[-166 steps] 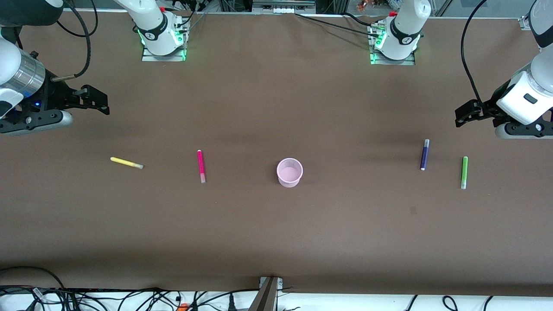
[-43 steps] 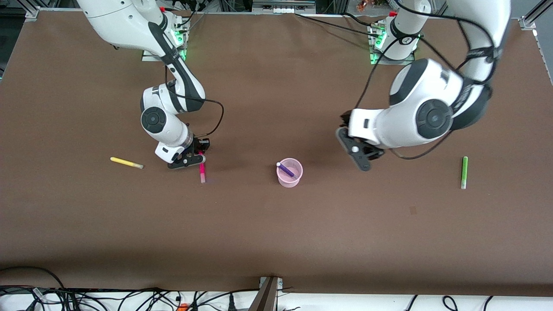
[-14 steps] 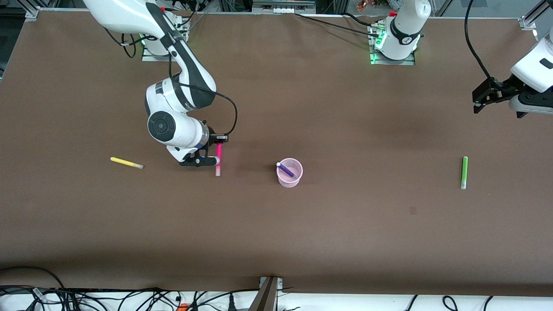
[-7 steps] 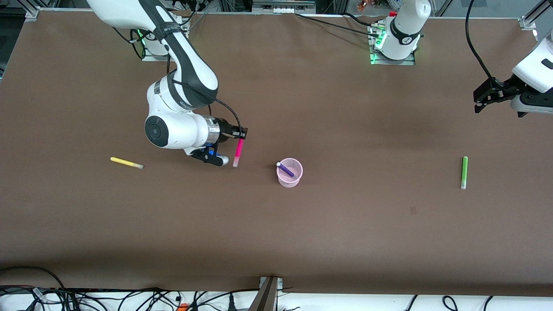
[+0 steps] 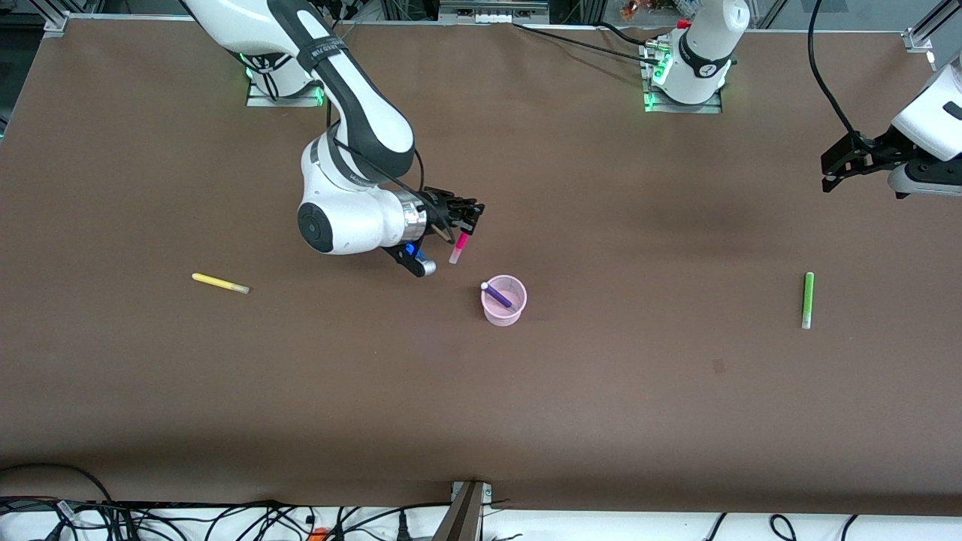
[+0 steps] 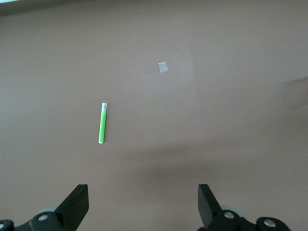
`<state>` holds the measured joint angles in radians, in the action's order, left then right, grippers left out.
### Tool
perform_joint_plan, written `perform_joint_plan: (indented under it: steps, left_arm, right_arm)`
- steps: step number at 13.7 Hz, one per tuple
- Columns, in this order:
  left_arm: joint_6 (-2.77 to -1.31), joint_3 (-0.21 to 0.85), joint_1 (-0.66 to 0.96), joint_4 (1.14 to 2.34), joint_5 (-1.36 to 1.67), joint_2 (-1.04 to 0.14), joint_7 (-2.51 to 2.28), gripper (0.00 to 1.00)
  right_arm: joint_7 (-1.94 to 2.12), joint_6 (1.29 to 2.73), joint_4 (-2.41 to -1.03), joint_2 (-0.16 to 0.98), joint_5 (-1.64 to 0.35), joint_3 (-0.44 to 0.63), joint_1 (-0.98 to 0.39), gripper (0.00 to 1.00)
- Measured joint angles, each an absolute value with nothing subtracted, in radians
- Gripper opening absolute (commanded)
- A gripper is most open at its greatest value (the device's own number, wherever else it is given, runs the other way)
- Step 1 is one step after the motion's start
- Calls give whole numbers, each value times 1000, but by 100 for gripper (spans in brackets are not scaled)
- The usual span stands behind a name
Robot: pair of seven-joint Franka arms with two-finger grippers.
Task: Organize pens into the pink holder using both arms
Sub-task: 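Carry the pink marker over the pink cup with the right gripper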
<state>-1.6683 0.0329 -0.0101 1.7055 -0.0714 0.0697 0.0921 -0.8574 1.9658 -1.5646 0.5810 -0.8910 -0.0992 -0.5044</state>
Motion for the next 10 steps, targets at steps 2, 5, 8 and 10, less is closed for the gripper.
perform_joint_plan:
  steps: [2, 5, 8, 10]
  left_arm:
    - [-1668, 35, -10, 1705, -68, 70, 84, 100]
    - [-1667, 36, -10, 1705, -68, 70, 84, 100]
    - [-1667, 39, -10, 1705, -68, 70, 84, 100]
    - [-1666, 40, -10, 1705, -68, 70, 84, 100]
  right_arm:
    - [-906, 1990, -1533, 606, -964, -99, -512, 0]
    - [-956, 2047, -1524, 615, -1014, -100, -543, 0]
    - [-1027, 2099, -1483, 635, -1056, -100, -574, 0]
    - [-1074, 2101, -1426, 666, -1058, -100, -576, 0]
